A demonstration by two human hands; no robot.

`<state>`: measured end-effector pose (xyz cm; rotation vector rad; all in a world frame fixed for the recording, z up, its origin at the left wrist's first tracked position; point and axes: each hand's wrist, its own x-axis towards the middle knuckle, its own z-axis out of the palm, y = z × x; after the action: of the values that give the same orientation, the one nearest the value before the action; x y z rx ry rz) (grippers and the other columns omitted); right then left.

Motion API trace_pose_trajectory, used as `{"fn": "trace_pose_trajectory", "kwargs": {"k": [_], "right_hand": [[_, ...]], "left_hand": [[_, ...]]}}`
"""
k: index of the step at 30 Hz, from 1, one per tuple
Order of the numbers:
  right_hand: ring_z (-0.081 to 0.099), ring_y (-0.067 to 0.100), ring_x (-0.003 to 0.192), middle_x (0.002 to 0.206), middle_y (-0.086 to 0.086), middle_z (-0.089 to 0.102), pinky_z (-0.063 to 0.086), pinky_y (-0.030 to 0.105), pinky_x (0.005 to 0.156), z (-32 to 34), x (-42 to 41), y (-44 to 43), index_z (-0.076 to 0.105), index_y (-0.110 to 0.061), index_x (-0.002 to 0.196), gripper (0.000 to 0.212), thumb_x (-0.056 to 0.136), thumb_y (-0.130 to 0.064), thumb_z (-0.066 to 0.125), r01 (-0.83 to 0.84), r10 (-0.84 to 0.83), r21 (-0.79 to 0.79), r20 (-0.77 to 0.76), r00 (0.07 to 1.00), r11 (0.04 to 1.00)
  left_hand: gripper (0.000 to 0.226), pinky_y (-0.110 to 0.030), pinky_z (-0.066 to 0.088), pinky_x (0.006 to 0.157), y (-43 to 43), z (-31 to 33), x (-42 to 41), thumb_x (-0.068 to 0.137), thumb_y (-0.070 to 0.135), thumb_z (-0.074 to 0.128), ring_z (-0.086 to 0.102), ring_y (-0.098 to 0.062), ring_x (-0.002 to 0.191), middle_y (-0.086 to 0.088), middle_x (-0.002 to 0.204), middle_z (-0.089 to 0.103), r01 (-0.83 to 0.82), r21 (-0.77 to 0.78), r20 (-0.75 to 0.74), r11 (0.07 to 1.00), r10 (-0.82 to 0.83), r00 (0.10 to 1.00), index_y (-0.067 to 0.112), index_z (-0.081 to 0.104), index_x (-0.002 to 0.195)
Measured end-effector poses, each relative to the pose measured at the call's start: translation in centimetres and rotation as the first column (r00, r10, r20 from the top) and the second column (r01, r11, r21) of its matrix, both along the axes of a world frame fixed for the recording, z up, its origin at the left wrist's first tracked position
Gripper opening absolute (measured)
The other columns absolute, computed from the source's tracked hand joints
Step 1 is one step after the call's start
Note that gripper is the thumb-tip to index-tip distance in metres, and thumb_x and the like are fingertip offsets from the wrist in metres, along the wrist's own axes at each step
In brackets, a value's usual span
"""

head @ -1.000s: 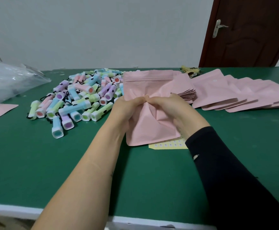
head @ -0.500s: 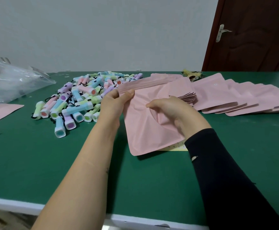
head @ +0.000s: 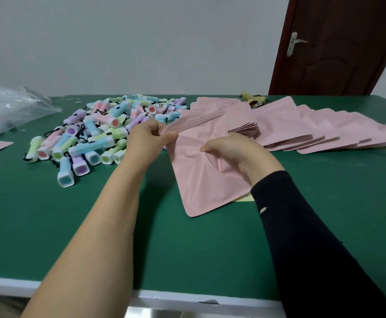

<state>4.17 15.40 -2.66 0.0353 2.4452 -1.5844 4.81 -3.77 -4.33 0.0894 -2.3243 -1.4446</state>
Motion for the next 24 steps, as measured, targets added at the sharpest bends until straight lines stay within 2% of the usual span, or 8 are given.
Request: {"fn": "trace_pose_trajectory", "kwargs": {"k": [3, 6, 8, 12, 15, 18, 21, 24], "right_hand": [[0.065, 0.030, 0.099, 0.104, 0.011, 0.070, 0.049, 0.042, 0.097, -0.1, 0.1, 0.2, 0.072, -0.006, 0.101, 0.035, 0.075, -0.029, 0.077, 0.004, -0.004, 0.013, 0.012, 1.000, 1.000], [0.066, 0.031, 0.097, 0.104, 0.012, 0.070, 0.050, 0.042, 0.095, 0.1, 0.3, 0.5, 0.072, -0.008, 0.097, 0.032, 0.075, -0.030, 0.077, 0.007, -0.008, 0.031, 0.017, 1.000, 0.999], [0.066, 0.028, 0.093, 0.097, 0.008, 0.071, 0.050, 0.036, 0.090, 0.1, 0.4, 0.6, 0.072, -0.008, 0.094, 0.029, 0.075, -0.030, 0.077, 0.007, -0.008, 0.037, 0.007, 1.000, 0.999], [0.059, 0.016, 0.078, 0.081, -0.003, 0.067, 0.040, 0.027, 0.063, 0.3, 0.5, 0.9, 0.073, -0.010, 0.091, 0.023, 0.078, -0.030, 0.076, -0.007, 0.006, 0.031, 0.016, 1.000, 0.999], [0.057, 0.014, 0.074, 0.076, -0.004, 0.065, 0.036, 0.026, 0.059, 0.4, 0.7, 0.7, 0.072, -0.013, 0.084, 0.019, 0.077, -0.031, 0.077, -0.001, 0.001, 0.026, 0.014, 1.000, 1.000], [0.060, 0.017, 0.073, 0.077, -0.002, 0.067, 0.040, 0.026, 0.061, 0.4, 0.8, 0.7, 0.072, -0.012, 0.093, 0.026, 0.076, -0.030, 0.078, 0.008, -0.008, 0.008, 0.003, 1.000, 1.000], [0.067, 0.026, 0.087, 0.094, 0.006, 0.072, 0.052, 0.032, 0.079, 0.2, 0.8, 0.6, 0.072, -0.012, 0.100, 0.034, 0.073, -0.030, 0.079, -0.020, 0.020, 0.009, 0.014, 1.000, 1.000], [0.069, 0.029, 0.092, 0.098, 0.009, 0.073, 0.053, 0.038, 0.091, 0.1, 0.9, 0.3, 0.072, -0.011, 0.098, 0.031, 0.074, -0.027, 0.079, -0.048, 0.048, 0.007, 0.026, 0.999, 0.999]], "left_hand": [[0.014, -0.023, 0.041, 0.071, -0.2, -0.2, 0.0, 0.085, 0.024, 0.076, 0.054, -0.011, 0.071, 0.001, 0.079, 0.066, 0.048, 0.034, 0.034, 0.998, -0.049, 0.998, 0.010, 0.072, 0.086], [0.034, -0.002, 0.031, 0.050, 0.0, 0.0, 0.4, 0.084, 0.034, 0.076, 0.047, 0.013, 0.052, 0.023, 0.059, 0.055, 0.102, 0.021, 0.071, 0.995, -0.103, 0.992, 0.036, 0.066, 0.052], [0.046, -0.005, 0.026, 0.041, 0.2, -0.1, 0.3, 0.087, 0.033, 0.074, 0.040, 0.007, 0.042, 0.023, 0.046, 0.043, 0.113, 0.010, 0.068, 0.994, -0.114, 0.991, 0.040, 0.061, 0.043], [0.036, -0.005, 0.028, 0.041, 0.4, 0.1, 0.0, 0.089, 0.021, 0.072, 0.042, 0.007, 0.040, 0.024, 0.042, 0.047, 0.099, 0.030, 0.042, 0.995, -0.101, 0.994, 0.026, 0.056, 0.057], [0.038, -0.006, 0.028, 0.040, 0.6, 0.0, 0.1, 0.090, 0.019, 0.071, 0.043, 0.007, 0.039, 0.024, 0.041, 0.047, 0.074, 0.042, 0.010, 0.996, -0.075, 0.997, 0.026, 0.050, 0.059], [0.028, -0.008, 0.028, 0.044, 0.6, 0.1, 0.4, 0.089, 0.028, 0.072, 0.044, 0.004, 0.045, 0.022, 0.050, 0.051, 0.071, -0.028, -0.039, 0.997, -0.072, 0.997, 0.026, 0.057, 0.065], [0.017, -0.015, 0.038, 0.060, 1.1, 0.6, 0.7, 0.087, 0.037, 0.071, 0.055, -0.003, 0.068, 0.014, 0.080, 0.066, 0.116, -0.065, -0.033, 0.991, -0.118, 0.992, 0.023, 0.070, 0.096], [0.014, -0.023, 0.036, 0.059, 1.4, 0.7, 0.7, 0.090, 0.034, 0.068, 0.050, -0.007, 0.065, 0.011, 0.072, 0.057, 0.087, -0.156, -0.012, 0.984, -0.090, 0.996, 0.027, 0.062, 0.080]]}}
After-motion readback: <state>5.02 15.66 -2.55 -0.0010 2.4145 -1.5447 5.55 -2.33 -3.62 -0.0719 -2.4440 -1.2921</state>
